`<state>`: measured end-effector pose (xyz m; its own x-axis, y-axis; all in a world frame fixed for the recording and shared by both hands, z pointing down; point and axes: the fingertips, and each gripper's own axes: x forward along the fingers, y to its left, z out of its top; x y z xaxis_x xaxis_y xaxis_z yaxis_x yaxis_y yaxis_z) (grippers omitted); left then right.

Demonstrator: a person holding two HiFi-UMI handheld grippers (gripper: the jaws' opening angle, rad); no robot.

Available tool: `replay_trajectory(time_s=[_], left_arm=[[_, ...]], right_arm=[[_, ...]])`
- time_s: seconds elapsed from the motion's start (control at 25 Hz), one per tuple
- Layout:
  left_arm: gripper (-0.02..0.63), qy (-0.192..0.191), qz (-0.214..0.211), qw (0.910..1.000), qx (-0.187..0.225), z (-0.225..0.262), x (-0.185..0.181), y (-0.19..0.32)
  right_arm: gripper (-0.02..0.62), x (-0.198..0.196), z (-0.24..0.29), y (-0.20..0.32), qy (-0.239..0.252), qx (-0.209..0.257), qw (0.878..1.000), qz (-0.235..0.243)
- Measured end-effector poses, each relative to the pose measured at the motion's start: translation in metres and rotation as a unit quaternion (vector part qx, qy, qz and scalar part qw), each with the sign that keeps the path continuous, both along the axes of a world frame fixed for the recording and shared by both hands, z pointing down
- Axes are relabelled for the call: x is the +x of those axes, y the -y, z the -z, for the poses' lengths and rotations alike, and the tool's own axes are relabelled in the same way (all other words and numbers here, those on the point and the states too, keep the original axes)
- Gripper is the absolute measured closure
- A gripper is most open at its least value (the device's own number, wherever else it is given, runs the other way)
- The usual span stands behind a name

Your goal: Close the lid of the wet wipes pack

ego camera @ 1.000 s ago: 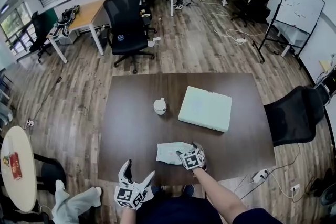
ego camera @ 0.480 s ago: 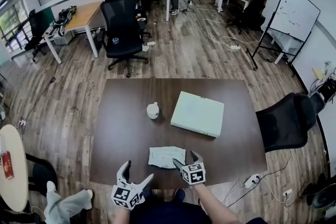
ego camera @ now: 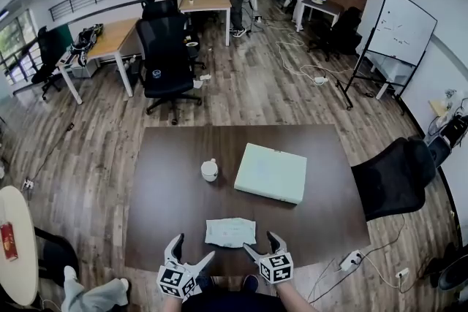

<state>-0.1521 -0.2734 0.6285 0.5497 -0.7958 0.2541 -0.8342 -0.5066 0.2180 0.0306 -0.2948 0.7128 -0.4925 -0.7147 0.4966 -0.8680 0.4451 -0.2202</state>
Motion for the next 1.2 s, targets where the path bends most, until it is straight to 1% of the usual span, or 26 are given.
replay_trajectory(time_s=[0.12, 0.28, 0.56, 0.96, 1.2], left_arm=[[0.140, 0.001, 0.002, 1.0000, 0.002, 0.000, -0.003, 0.002], [0.140, 0.001, 0.009, 1.0000, 0.001, 0.000, -0.005, 0.002], [0.140, 0.002, 0.006, 1.0000, 0.000, 0.000, -0.002, 0.003], [0.140, 0.003, 0.012, 0.9999, -0.005, -0.004, -0.008, 0.006], [0.140, 0.002, 0.010, 0.9999, -0.007, -0.008, -0.007, 0.007]], right_arm=[[0.179, 0.004, 0.000, -0.005, 0.011, 0.000, 1.000, -0.011], [0.179, 0.013, 0.001, -0.011, 0.012, 0.000, 1.000, -0.021], [0.181, 0.015, 0.016, -0.007, 0.001, 0.027, 1.000, -0.014], [0.181, 0.011, 0.020, -0.002, 0.009, 0.025, 1.000, -0.010], [0.181, 0.011, 0.015, -0.001, -0.002, 0.022, 1.000, -0.004]])
